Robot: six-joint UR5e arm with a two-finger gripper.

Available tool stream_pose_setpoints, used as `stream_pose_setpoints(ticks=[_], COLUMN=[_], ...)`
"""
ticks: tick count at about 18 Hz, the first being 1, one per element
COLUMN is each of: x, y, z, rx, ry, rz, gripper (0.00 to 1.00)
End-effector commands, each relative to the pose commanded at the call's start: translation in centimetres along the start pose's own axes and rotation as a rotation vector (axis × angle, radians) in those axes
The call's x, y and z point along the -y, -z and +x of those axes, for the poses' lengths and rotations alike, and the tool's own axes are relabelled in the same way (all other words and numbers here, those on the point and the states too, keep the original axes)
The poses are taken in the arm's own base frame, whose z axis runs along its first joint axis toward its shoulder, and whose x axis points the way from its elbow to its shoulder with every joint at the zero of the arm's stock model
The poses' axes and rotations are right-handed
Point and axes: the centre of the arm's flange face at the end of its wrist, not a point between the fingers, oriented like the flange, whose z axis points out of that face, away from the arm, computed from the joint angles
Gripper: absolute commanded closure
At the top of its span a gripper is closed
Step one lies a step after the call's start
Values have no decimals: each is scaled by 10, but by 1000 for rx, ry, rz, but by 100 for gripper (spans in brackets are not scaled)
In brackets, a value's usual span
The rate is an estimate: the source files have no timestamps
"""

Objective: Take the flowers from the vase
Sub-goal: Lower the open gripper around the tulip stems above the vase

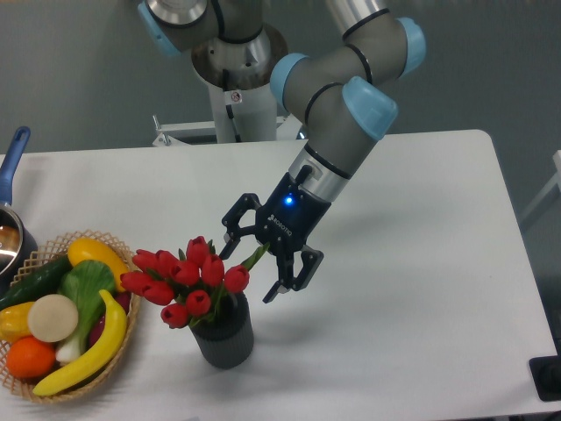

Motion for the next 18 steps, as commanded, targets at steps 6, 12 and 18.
stream_pose_setpoints(ticks=[6,12,18], x=[6,-1,5], y=[-13,-26,-34], z=[12,12,4], rx=[-43,-74,-102], ry=[-20,-3,0], rz=[53,80,158], gripper=[0,0,0])
